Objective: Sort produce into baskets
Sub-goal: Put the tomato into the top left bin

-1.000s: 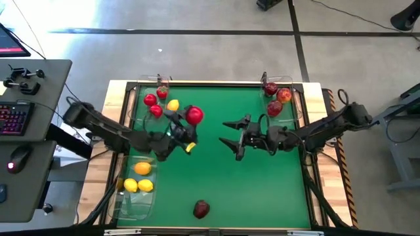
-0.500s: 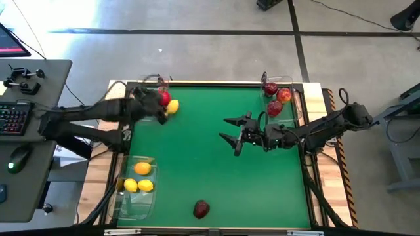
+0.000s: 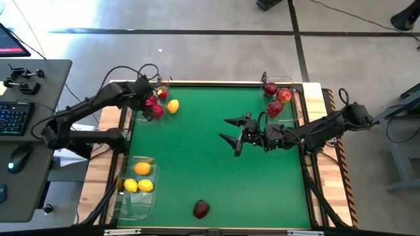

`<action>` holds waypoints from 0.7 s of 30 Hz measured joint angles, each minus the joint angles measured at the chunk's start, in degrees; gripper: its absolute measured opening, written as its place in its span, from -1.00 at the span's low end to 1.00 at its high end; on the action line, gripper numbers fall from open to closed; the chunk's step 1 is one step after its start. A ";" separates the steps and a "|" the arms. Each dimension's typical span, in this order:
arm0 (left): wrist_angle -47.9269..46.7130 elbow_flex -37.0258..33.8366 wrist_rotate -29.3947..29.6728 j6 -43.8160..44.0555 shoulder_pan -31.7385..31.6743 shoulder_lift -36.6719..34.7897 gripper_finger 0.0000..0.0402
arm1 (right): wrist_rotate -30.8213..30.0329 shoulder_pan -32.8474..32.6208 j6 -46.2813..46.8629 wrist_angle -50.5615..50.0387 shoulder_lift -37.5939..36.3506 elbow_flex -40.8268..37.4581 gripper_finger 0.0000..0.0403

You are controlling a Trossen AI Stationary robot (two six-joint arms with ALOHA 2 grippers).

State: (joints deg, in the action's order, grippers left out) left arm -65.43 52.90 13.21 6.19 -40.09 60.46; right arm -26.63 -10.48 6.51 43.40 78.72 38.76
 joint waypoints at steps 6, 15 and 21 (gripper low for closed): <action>-0.73 0.00 0.16 -4.29 -6.16 5.38 0.34 | 0.00 0.00 -0.10 -0.12 0.00 0.00 0.52; -1.39 0.00 0.26 -5.85 -11.58 12.48 0.36 | 0.00 0.00 0.01 -1.01 0.00 0.00 0.52; -2.31 0.02 -0.22 -7.38 -11.81 12.74 0.37 | 0.00 0.00 -0.05 -1.18 -0.01 0.00 0.52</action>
State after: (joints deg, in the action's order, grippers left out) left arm -67.74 52.93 12.99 -1.19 -51.90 73.21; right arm -26.63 -10.48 6.46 42.22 78.71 38.76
